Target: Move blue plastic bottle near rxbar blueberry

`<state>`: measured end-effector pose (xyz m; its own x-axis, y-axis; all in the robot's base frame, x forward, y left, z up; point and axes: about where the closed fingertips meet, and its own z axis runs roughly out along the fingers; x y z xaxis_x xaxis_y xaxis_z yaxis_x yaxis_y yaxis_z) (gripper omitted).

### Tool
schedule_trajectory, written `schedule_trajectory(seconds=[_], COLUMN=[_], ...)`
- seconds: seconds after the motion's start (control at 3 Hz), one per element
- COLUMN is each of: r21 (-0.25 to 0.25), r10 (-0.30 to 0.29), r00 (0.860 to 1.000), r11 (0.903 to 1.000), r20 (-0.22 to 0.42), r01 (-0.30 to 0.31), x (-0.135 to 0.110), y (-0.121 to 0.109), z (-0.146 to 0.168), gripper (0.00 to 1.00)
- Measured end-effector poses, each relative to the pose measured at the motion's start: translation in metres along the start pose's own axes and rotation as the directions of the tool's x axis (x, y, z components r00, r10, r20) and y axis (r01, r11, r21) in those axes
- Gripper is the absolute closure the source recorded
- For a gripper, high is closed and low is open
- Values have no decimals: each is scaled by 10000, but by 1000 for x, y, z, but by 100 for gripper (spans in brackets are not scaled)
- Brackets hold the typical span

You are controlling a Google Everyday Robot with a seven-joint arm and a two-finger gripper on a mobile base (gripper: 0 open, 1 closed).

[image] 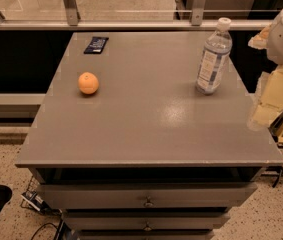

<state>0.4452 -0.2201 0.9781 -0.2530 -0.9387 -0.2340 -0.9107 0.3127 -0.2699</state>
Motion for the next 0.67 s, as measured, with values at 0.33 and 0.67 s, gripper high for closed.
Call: schedule_trajectory(seconds=[0.33, 0.67], r21=[249, 594], r10=[746, 1536], r00=[9941, 9481], r11=[9967, 9825], r20=[787, 2786], r01=[-768, -1766], x=[20, 36], y=[-15, -40], z=[17, 42], gripper=[0, 0])
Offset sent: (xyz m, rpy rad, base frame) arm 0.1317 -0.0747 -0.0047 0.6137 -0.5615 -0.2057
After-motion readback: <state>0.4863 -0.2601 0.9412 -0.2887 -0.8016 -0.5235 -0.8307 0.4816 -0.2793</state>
